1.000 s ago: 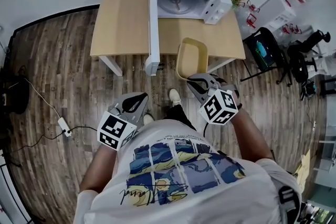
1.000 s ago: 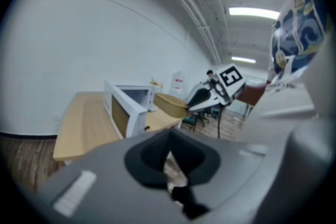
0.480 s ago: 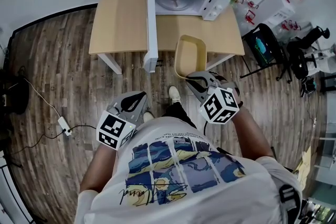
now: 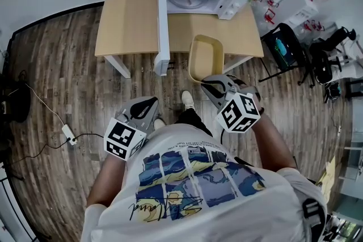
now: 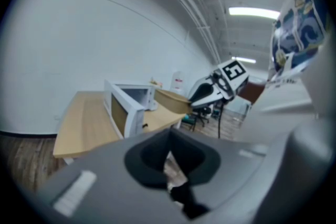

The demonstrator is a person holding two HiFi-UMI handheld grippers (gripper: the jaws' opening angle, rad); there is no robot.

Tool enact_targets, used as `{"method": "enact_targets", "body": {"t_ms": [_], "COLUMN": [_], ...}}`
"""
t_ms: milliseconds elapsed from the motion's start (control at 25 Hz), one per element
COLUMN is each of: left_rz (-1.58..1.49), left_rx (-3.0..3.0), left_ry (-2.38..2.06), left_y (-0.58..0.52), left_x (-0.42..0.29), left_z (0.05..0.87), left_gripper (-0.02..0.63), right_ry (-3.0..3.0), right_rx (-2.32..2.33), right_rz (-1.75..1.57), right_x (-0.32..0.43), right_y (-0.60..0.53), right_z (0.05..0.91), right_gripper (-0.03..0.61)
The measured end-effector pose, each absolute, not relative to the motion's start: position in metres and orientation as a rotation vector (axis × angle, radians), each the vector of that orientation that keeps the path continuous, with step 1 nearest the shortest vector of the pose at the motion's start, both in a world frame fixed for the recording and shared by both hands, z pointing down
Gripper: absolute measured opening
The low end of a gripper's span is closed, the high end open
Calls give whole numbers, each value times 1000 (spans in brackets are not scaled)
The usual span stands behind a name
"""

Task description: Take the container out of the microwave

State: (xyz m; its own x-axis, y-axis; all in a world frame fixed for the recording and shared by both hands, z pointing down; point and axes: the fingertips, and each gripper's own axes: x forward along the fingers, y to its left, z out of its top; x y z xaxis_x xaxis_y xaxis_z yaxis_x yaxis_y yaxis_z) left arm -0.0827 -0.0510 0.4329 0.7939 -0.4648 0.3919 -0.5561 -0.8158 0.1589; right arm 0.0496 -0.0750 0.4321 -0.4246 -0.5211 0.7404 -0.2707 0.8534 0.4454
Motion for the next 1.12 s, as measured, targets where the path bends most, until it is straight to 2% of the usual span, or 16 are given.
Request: {"method": "enact_targets", "body": {"t_ms": [1120], "left_rz": [484], "left_rx": [2673], "left_ry": [-847], "left_y": [-83], "left_x": [-70], "left_z": [436], "left_gripper": [9], "right_ry": [-2030], "right_rx": [519], "right_rz": [-315], "right_x": [69], "right_y": [-111], "right_z": [444], "right_gripper": [19]}}
